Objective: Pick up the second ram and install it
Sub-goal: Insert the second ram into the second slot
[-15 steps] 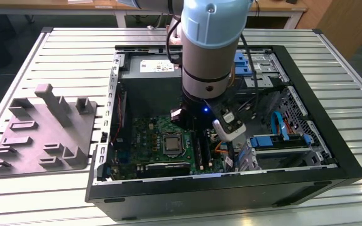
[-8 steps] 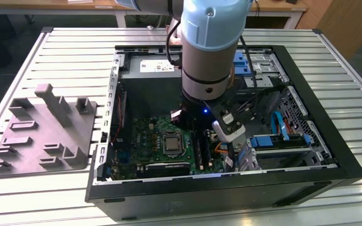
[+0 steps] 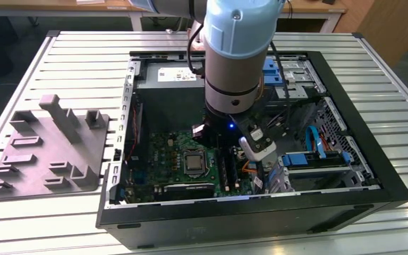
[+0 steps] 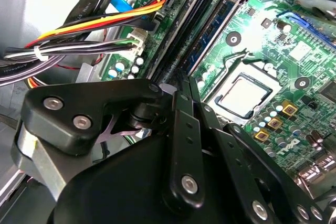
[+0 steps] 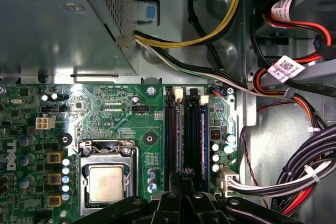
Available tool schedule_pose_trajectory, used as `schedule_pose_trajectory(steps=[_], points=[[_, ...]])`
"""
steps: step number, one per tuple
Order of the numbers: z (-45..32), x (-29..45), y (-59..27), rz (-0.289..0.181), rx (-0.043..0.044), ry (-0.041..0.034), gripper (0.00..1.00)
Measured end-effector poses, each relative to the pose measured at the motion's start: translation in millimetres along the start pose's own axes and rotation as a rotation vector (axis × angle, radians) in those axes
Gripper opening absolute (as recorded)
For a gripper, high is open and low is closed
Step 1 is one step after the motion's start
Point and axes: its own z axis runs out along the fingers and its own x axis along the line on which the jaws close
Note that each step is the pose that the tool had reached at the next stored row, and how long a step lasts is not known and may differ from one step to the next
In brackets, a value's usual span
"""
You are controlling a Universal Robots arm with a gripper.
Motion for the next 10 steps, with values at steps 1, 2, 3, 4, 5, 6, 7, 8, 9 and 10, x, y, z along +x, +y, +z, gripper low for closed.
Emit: schedule_pose_trajectory(steps=[1,2,3,4,5,6,7,8,9,10], points=[[0.5,0.0,0.0,0.000,-0.0003,-0.0001,0.11],[1.1,0.0,0.0,0.000,-0.0003,-0.0001,0.11],[1.7,0.1,0.0,0.000,-0.0002,0.0000,0.11],[1.8,0.1,-0.1,0.000,0.0001,0.0001,0.11],[1.8,0.1,-0.1,0.000,0.0002,0.0001,0.11],[1.9,0.1,-0.1,0.000,0.0002,0.0001,0.11],[2.0,0.1,-0.1,0.000,0.0000,0.0000,0.11],[2.0,0.1,-0.1,0.000,0.0000,0.0000,0.11],[2.0,0.1,-0.1,0.000,0.0000,0.0000,0.11],[2.1,0.1,-0.1,0.000,0.0000,0.0000,0.11]])
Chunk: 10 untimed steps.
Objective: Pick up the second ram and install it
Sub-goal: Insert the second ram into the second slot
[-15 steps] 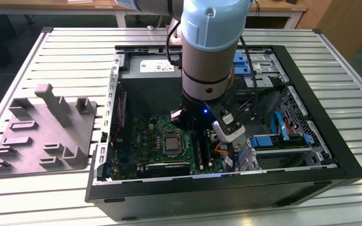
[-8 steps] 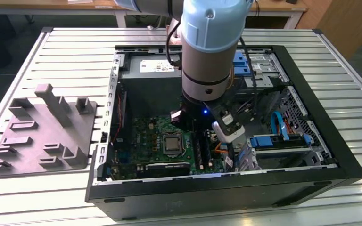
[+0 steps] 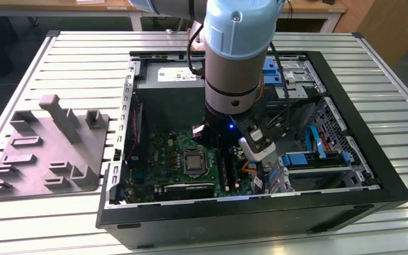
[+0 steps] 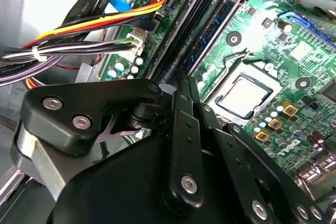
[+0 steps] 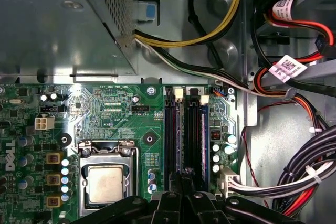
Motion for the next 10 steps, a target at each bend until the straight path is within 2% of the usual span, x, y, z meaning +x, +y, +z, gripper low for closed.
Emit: schedule_pose_trajectory(steps=[4,5,8,10], points=[[0.5,0.0,0.0,0.000,-0.0008,-0.0004,0.12],[0.4,0.0,0.0,0.000,-0.0006,-0.0002,0.18],[-0.1,0.0,0.0,0.000,0.0000,0.0000,0.18],[-3.9,-0.2,0.2,0.000,0.0001,0.0000,0.18]])
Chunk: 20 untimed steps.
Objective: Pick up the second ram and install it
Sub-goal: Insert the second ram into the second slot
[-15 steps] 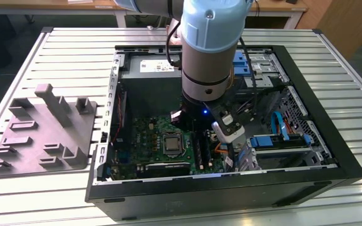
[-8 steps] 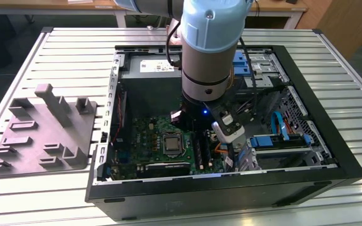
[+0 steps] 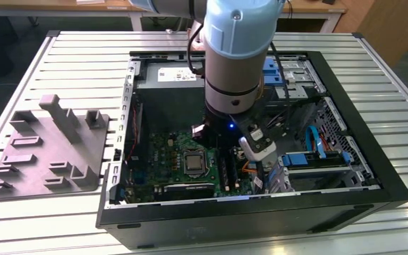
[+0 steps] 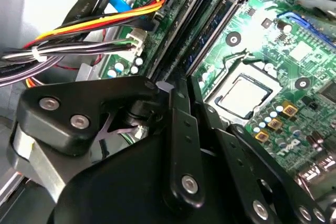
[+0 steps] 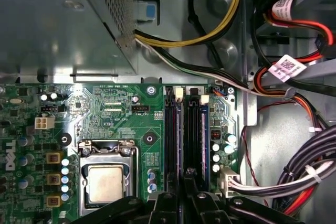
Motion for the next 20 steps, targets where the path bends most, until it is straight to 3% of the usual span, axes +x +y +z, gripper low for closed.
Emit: schedule_pose_trajectory(steps=[10,19,20], points=[[-38.6,-2.1,1.8,0.000,-0.0001,-0.0001,0.18],[-39.5,-2.1,1.8,0.000,-0.0002,-0.0001,0.17],[-39.5,-2.1,1.8,0.000,-0.0003,-0.0001,0.10]])
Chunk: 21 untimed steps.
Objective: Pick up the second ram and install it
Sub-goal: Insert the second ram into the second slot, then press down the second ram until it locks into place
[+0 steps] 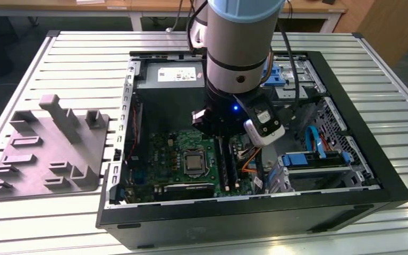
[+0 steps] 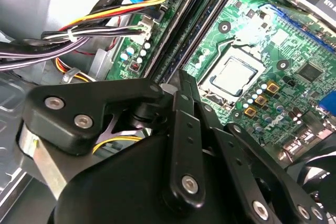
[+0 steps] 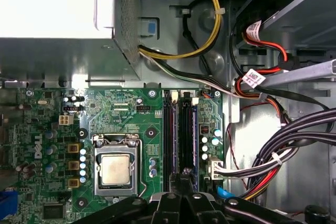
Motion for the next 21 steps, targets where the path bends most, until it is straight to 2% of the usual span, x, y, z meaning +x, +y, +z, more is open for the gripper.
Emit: schedule_pose_trajectory(steps=[17,21], points=[[-1.0,-0.1,0.1,0.000,0.0001,0.0000,0.10],[-0.7,0.1,5.3,0.000,0.0001,0.0000,0.10]])
